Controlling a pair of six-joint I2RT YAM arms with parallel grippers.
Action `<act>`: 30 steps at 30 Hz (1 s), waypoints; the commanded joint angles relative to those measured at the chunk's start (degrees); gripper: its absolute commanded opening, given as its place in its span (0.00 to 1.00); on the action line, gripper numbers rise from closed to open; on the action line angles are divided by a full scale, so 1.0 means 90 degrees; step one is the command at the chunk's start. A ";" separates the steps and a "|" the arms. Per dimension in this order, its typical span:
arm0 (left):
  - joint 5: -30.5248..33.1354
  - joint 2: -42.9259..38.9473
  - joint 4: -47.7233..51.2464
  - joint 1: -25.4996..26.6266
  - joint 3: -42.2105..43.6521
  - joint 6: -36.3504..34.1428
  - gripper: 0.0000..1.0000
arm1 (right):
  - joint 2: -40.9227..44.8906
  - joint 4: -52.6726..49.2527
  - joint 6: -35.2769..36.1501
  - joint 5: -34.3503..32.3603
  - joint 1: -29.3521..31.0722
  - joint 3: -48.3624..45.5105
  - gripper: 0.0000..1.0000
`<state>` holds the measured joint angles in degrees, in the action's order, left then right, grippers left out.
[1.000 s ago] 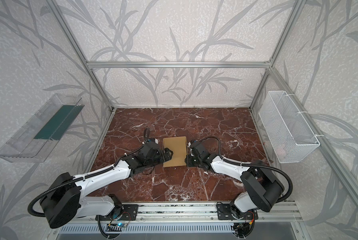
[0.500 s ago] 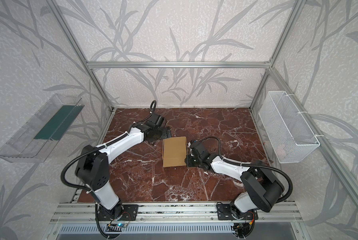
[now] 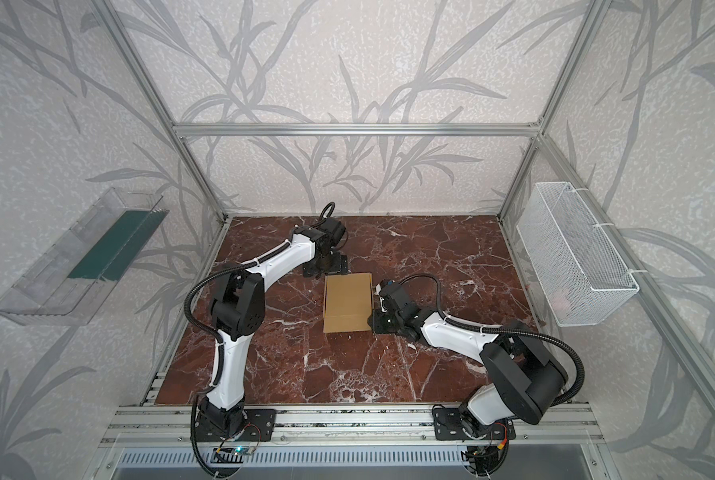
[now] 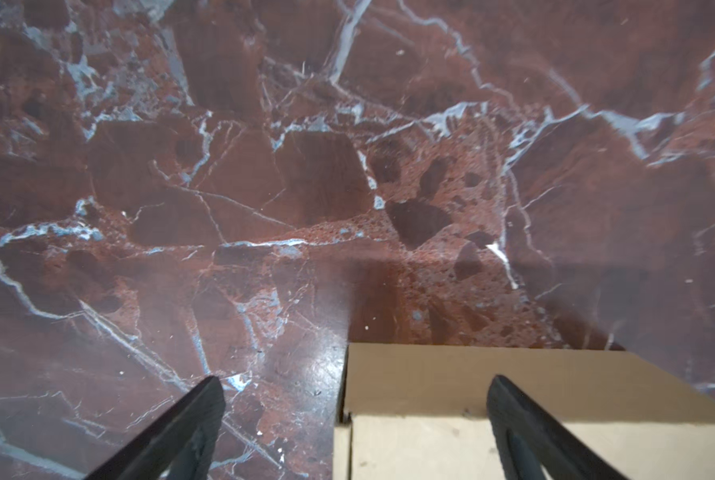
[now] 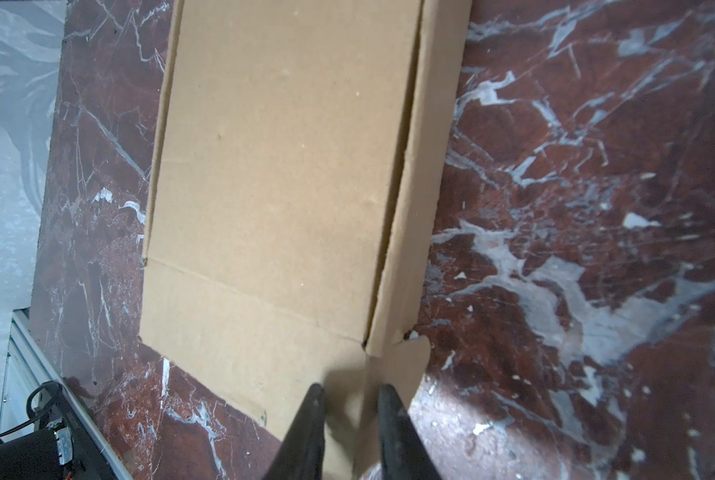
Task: Fold the paper box
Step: 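Release the box with the left gripper and raise it away while the right holds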
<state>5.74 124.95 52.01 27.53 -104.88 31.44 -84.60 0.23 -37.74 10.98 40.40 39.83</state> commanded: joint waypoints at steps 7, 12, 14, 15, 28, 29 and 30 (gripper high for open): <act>0.0187 0.0425 0.0593 -0.0079 -0.0282 -0.0078 0.99 | 0.0047 0.0215 -0.0112 0.0078 -0.0016 -0.0180 0.25; 0.0047 0.0341 0.0444 -0.0113 -0.0062 0.0022 0.99 | 0.0019 0.0267 -0.0140 0.0136 -0.0016 -0.0212 0.25; 0.0013 0.0336 0.0425 -0.0114 0.0014 0.0060 0.99 | 0.0005 0.0272 -0.0160 0.0176 -0.0012 -0.0237 0.25; -0.0035 0.0343 0.0418 -0.0112 0.0063 0.0081 0.99 | 0.0016 0.0286 -0.0167 0.0195 -0.0016 -0.0262 0.25; -0.0138 0.0241 0.0114 -0.0128 0.0728 0.0271 0.99 | 0.0025 0.0429 -0.0260 0.0217 0.0016 -0.0420 0.27; -0.0127 0.0238 0.0106 -0.0120 0.0745 0.0276 0.99 | 0.0030 0.0434 -0.0270 0.0219 0.0013 -0.0425 0.26; -0.0130 0.0243 0.0099 -0.0121 0.0762 0.0267 0.99 | 0.0048 0.0425 -0.0288 0.0215 0.0017 -0.0437 0.26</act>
<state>5.43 127.68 49.43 25.82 -100.07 34.26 -84.53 3.70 -39.51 13.17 40.40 37.06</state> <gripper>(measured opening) 0.992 0.263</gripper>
